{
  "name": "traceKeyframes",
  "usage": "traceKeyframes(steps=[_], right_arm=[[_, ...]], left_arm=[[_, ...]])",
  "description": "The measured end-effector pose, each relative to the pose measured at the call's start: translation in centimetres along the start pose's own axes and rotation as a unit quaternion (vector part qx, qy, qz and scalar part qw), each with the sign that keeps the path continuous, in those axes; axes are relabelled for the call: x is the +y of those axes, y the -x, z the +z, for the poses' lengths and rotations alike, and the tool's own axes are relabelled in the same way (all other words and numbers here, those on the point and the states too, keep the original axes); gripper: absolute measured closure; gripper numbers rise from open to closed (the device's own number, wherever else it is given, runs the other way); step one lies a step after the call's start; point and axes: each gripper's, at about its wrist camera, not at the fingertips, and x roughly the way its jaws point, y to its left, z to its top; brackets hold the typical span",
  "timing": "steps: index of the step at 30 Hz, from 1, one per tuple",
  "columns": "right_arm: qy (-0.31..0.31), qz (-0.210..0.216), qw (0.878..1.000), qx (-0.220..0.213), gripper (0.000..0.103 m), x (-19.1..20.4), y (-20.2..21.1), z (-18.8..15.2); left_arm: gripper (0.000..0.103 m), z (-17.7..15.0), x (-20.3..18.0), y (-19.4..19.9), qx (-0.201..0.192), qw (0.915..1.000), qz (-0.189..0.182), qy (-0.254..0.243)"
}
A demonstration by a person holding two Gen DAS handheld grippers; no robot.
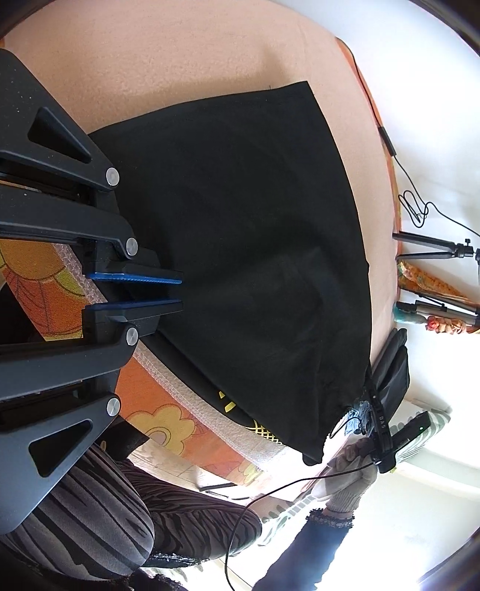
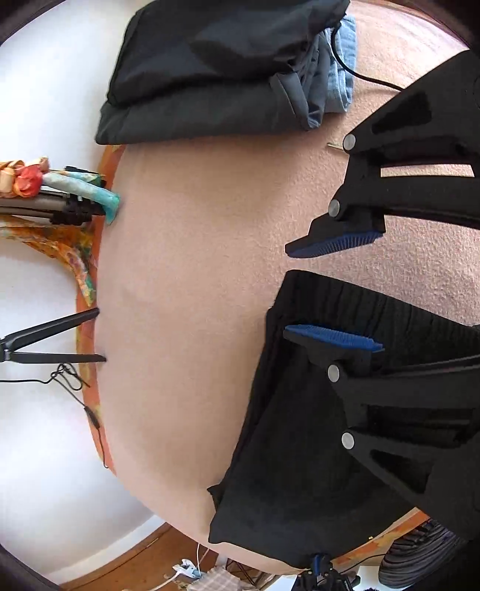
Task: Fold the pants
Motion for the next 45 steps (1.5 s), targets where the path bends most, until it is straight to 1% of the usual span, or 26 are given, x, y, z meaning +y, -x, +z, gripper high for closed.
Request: traceKeyframes(steps=[1,3,5,6,8,9,10,12,15,19,22,25,26,29,31,33,38,42,45], right_arm=[[0.004,0.003,1.000,-0.012,0.056,0.4,0.7,0.5],[0.016,0.026,0.999,-0.029,0.055,1.8,1.8,1.7],[0.034,0.044,0.998,-0.036,0.055,3.8,2.1,3.0],[0.042,0.064,0.996,-0.034,0.055,4.9,1.9,3.7],[0.053,0.111,0.992,-0.026,0.055,7.1,1.0,4.7],[0.057,0.131,0.990,-0.020,0.055,8.2,0.3,5.2],[0.063,0.146,0.987,-0.014,0.055,9.5,-0.3,5.5],[0.087,0.166,0.982,0.000,0.056,12.2,-2.0,6.2],[0.121,0.182,0.976,0.024,0.062,15.6,-4.6,7.0],[0.147,0.187,0.970,0.053,0.067,18.5,-7.2,6.9],[0.161,0.195,0.965,0.065,0.068,19.7,-8.0,6.5],[0.179,0.182,0.964,0.070,0.068,20.7,-8.7,6.3],[0.177,0.180,0.965,0.072,0.068,20.8,-9.0,6.4],[0.130,0.216,0.965,0.074,0.069,19.6,-9.2,7.1],[0.099,0.229,0.966,0.067,0.069,18.4,-9.2,7.8],[0.102,0.221,0.968,0.067,0.069,18.3,-9.3,8.2],[0.148,0.197,0.966,0.079,0.069,19.6,-9.6,7.6],[0.173,0.199,0.961,0.088,0.069,20.3,-9.7,6.7],[0.200,0.178,0.960,0.082,0.069,21.0,-10.0,6.4]], left_arm=[[0.097,0.0,0.0,0.0,-0.001,1.0000,0.002,-0.002],[0.096,0.0,-0.2,0.2,-0.001,1.0000,0.006,-0.003],[0.096,0.2,-0.3,0.3,-0.005,0.9999,0.014,-0.003],[0.096,0.2,-0.3,0.7,-0.012,0.9998,0.015,-0.002],[0.094,0.2,0.0,1.4,-0.030,0.9993,0.023,0.007],[0.088,0.1,0.3,1.9,-0.040,0.9987,0.027,0.016],[0.086,-0.1,0.5,2.3,-0.048,0.9981,0.029,0.025],[0.086,-0.5,1.1,2.7,-0.055,0.9973,0.032,0.037],[0.086,-1.0,1.3,2.5,-0.043,0.9976,0.041,0.034],[0.086,-1.5,1.7,2.3,-0.034,0.9980,0.043,0.032],[0.086,-1.9,1.9,2.2,-0.033,0.9981,0.039,0.036],[0.086,-2.1,2.1,2.3,-0.036,0.9980,0.033,0.039],[0.086,-2.0,2.0,2.2,-0.037,0.9980,0.031,0.039],[0.086,-2.1,2.0,2.4,-0.040,0.9981,0.029,0.038],[0.086,-2.1,2.1,2.5,-0.040,0.9981,0.028,0.037],[0.086,-2.1,2.2,2.5,-0.041,0.9981,0.025,0.038],[0.086,-2.1,2.3,2.5,-0.044,0.9979,0.021,0.042],[0.086,-2.2,2.4,2.6,-0.047,0.9978,0.018,0.043],[0.086,-2.2,2.6,2.6,-0.047,0.9978,0.016,0.043]])
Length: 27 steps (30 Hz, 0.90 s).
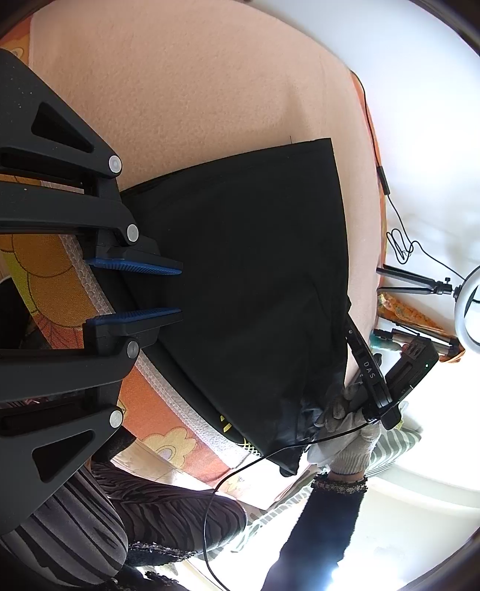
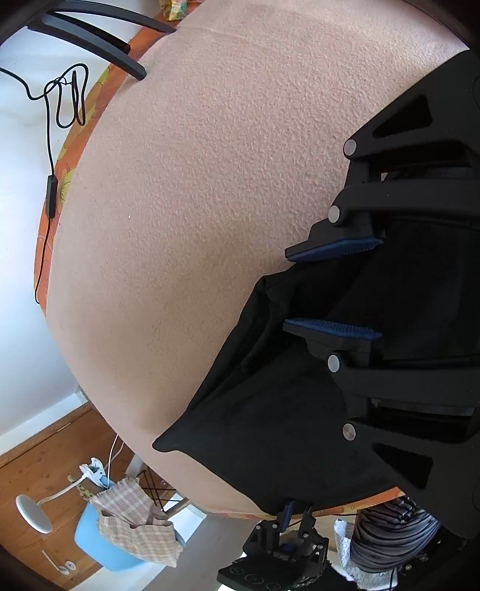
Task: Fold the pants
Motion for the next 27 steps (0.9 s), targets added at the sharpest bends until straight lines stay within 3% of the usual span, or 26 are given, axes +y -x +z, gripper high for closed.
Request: traceKeyframes(steps=[2,4,6,9,13,15,18,21,23,24,25,27], right_arm=[[-0.002,0.001,1.000,-0.005,0.069,-0.1,-0.3,0.3],[-0.001,0.014,1.000,-0.010,0.090,0.1,-0.3,0.7],[0.017,0.014,1.000,-0.011,0.094,0.9,-0.2,0.9],[0.038,-0.019,0.999,-0.017,0.096,1.4,0.4,1.7],[-0.001,-0.017,0.999,-0.030,0.097,-0.5,0.2,3.2],[0.006,-0.036,0.999,-0.013,0.097,-0.2,-1.0,3.2],[0.006,-0.060,0.998,-0.009,0.094,0.6,-1.1,3.0],[-0.006,-0.091,0.995,-0.027,0.078,0.8,1.2,2.4],[-0.001,-0.086,0.995,-0.042,0.066,1.5,3.3,1.3],[-0.001,-0.083,0.995,-0.049,0.064,1.8,4.5,0.6],[-0.004,-0.083,0.995,-0.052,0.064,2.0,5.5,-0.1],[-0.018,-0.071,0.996,-0.054,0.063,2.4,7.6,-1.7]], left_arm=[[0.086,0.0,0.0,0.0,0.002,1.0000,-0.001,-0.002],[0.086,0.0,-0.1,0.0,0.003,1.0000,0.000,-0.004],[0.086,0.0,-0.1,0.0,0.003,1.0000,0.000,-0.005],[0.086,-0.1,0.0,0.0,-0.001,1.0000,-0.003,-0.001],[0.086,-0.2,-0.1,0.0,0.000,1.0000,-0.002,-0.004],[0.086,-0.3,-0.3,0.1,0.005,0.9999,-0.001,-0.012],[0.086,-0.4,-0.4,0.5,0.018,0.9997,0.001,-0.017],[0.086,-0.6,-0.1,1.5,0.020,0.9996,0.020,-0.006],[0.086,-0.7,0.6,2.5,0.003,0.9993,0.028,0.023],[0.080,-0.7,1.0,3.1,-0.005,0.9985,0.029,0.046],[0.068,-0.7,1.6,3.5,-0.009,0.9970,0.027,0.072],[0.061,-0.9,2.5,4.2,-0.021,0.9919,0.025,0.122]])
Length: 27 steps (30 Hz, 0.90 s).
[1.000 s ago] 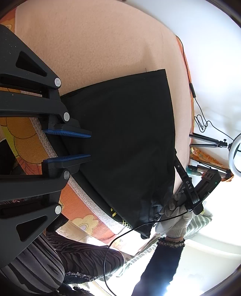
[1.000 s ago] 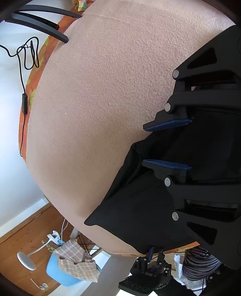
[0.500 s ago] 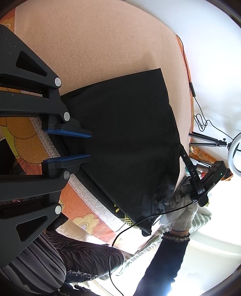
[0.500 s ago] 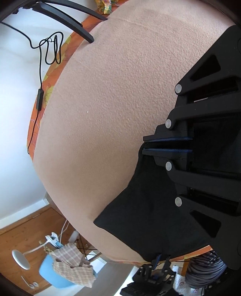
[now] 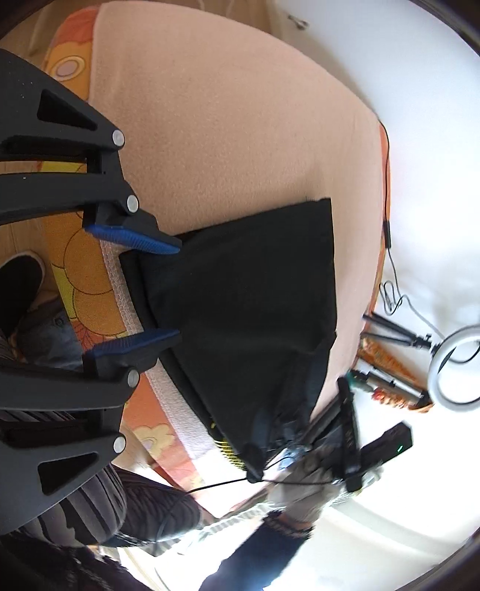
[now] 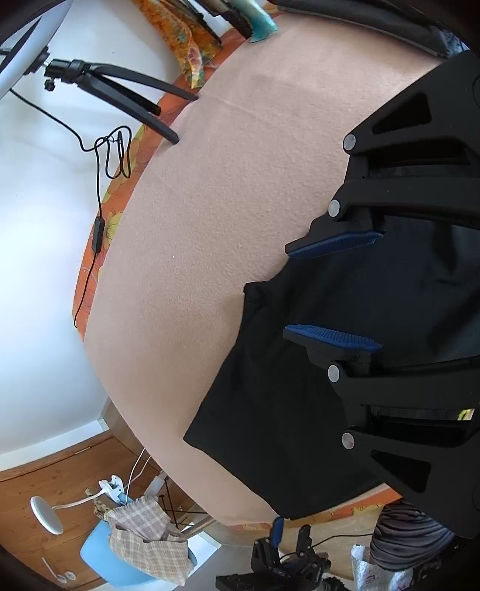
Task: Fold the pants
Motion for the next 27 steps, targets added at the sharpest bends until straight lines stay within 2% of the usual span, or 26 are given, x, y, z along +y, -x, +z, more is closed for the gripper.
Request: traceKeyframes(steps=[2,4,7,9,14,15,20,23,26,27], right_arm=[[-0.014,0.014,1.000,0.000,0.058,0.4,2.1,-1.8],[-0.021,0.016,1.000,-0.002,0.051,1.2,3.7,-3.8],[-0.028,0.013,0.999,0.018,0.050,2.4,3.9,-7.2],[-0.017,-0.007,0.999,0.038,0.050,3.1,3.1,-9.4],[-0.035,-0.050,0.996,0.070,0.050,2.6,1.6,-13.8],[-0.044,-0.053,0.995,0.075,0.050,2.3,1.4,-14.5],[-0.060,-0.048,0.994,0.080,0.050,1.9,1.8,-16.8],[-0.069,-0.044,0.994,0.077,0.049,1.7,2.2,-17.3],[-0.074,-0.045,0.993,0.076,0.049,1.8,2.3,-17.3],[-0.073,-0.044,0.993,0.076,0.049,1.9,2.3,-17.3]], left_arm=[[0.058,-0.1,0.7,0.3,-0.002,0.9989,-0.010,0.046],[0.043,-0.4,1.0,0.3,0.007,0.9958,-0.007,0.091],[0.043,-1.2,1.6,0.3,0.000,0.9871,-0.029,0.158],[0.043,-1.6,2.2,0.2,-0.006,0.9783,-0.039,0.203],[0.043,-2.0,3.0,-0.7,-0.015,0.9625,-0.042,0.268],[0.043,-2.1,3.0,-0.9,-0.020,0.9602,-0.045,0.275],[0.043,-2.0,2.4,-0.9,-0.029,0.9613,-0.019,0.273],[0.043,-2.2,2.3,-1.1,-0.046,0.9559,-0.021,0.289],[0.046,-2.3,2.3,-1.5,-0.059,0.9495,-0.036,0.306],[0.052,-2.3,2.2,-1.7,-0.060,0.9493,-0.036,0.307]])
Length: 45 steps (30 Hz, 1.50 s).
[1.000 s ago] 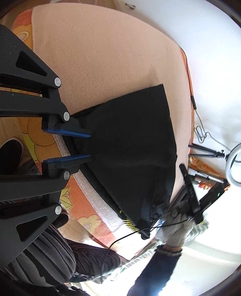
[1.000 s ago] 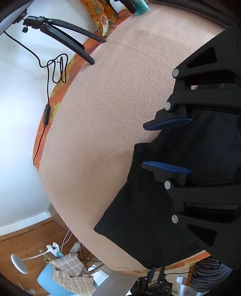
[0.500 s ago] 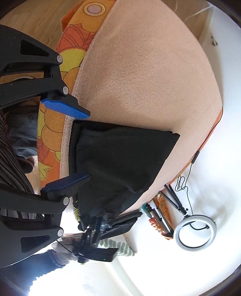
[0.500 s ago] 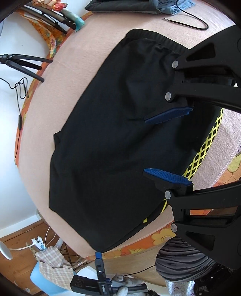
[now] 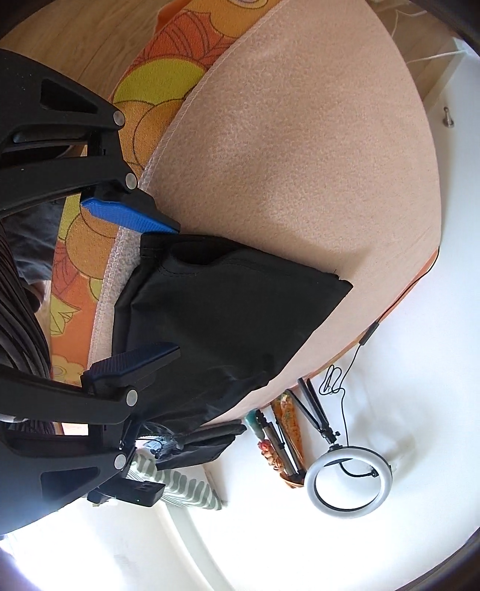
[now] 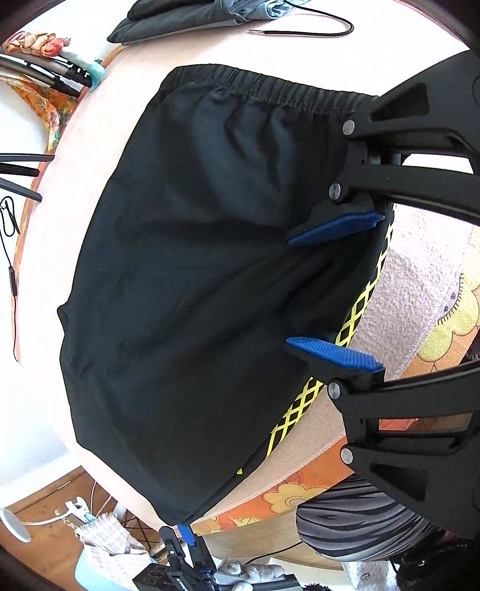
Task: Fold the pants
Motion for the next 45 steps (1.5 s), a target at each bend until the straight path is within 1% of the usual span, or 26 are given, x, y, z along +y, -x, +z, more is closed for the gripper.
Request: traceKeyframes(steps=[1,2,4,5,6,8,10,11,15,17,19,22,26,30,33,37,41,42,44,45], right_arm=[[0.001,-0.001,1.000,0.000,0.048,0.4,0.0,-0.1],[0.003,-0.002,1.000,0.000,0.048,0.4,0.0,-0.1],[0.004,-0.002,1.000,0.001,0.048,0.5,0.0,0.0],[0.004,0.000,1.000,0.002,0.048,0.5,0.0,0.0],[0.001,0.003,1.000,0.001,0.048,0.6,0.2,0.1],[-0.014,0.017,1.000,-0.004,0.048,0.5,0.6,0.3],[-0.029,0.035,0.999,-0.014,0.048,0.4,1.3,0.7],[-0.036,0.047,0.998,-0.020,0.048,0.5,1.7,1.1],[-0.065,0.106,0.992,-0.038,0.038,1.1,2.7,3.3],[-0.071,0.136,0.987,-0.043,0.038,2.0,2.8,5.0],[-0.063,0.156,0.985,-0.047,0.038,3.5,2.8,7.2],[-0.037,0.174,0.983,-0.047,0.036,6.7,2.2,10.8],[-0.009,0.204,0.979,-0.024,0.034,11.3,-0.1,15.3],[0.018,0.212,0.977,0.006,0.034,16.0,-3.4,18.9],[0.035,0.204,0.978,0.028,0.034,19.0,-5.9,20.9],[0.061,0.164,0.983,0.053,0.034,22.3,-8.6,22.5],[0.080,0.131,0.985,0.079,0.034,24.1,-10.5,23.0],[0.082,0.121,0.986,0.083,0.037,24.3,-10.8,23.0],[0.087,0.102,0.987,0.090,0.056,24.5,-11.3,22.9],[0.086,0.096,0.987,0.093,0.079,24.5,-11.5,22.9]], left_arm=[[0.061,-0.1,-0.1,-0.2,0.000,1.0000,0.000,0.000],[0.065,-0.1,-0.2,-0.6,-0.001,1.0000,0.002,-0.002],[0.076,-0.3,-0.7,-1.1,-0.014,0.9998,0.011,-0.010],[0.079,-0.3,-1.0,-1.3,-0.018,0.9997,0.009,-0.012],[0.085,-0.4,-1.2,-1.5,-0.022,0.9997,0.006,-0.013],[0.086,-0.5,-1.6,-1.8,-0.032,0.9991,0.008,-0.026],[0.091,-0.6,-2.1,-1.9,-0.045,0.9984,0.005,-0.034],[0.091,-0.7,-2.2,-1.9,-0.050,0.9980,0.001,-0.037],[0.092,-1.1,-2.9,-2.2,-0.059,0.9967,-0.002,-0.055],[0.092,-1.5,-3.4,-2.4,-0.059,0.9959,-0.001,-0.069],[0.093,-1.7,-3.8,-2.5,-0.059,0.9951,-0.004,-0.080],[0.093,-1.7,-4.2,-2.4,-0.064,0.9938,-0.009,-0.091],[0.093,-1.5,-4.5,-2.4,-0.068,0.9934,-0.021,-0.091],[0.094,-1.2,-4.5,-2.1,-0.071,0.9924,-0.033,-0.095],[0.094,-1.1,-4.5,-1.8,-0.073,0.9916,-0.043,-0.098],[0.094,-0.8,-4.5,-1.7,-0.073,0.9911,-0.053,-0.098],[0.094,-0.8,-4.7,-1.6,-0.072,0.9903,-0.061,-0.102],[0.094,-0.8,-4.8,-1.6,-0.071,0.9900,-0.062,-0.105],[0.094,-0.8,-4.8,-1.6,-0.071,0.9896,-0.065,-0.107],[0.094,-0.8,-4.7,-1.5,-0.070,0.9894,-0.066,-0.109]])
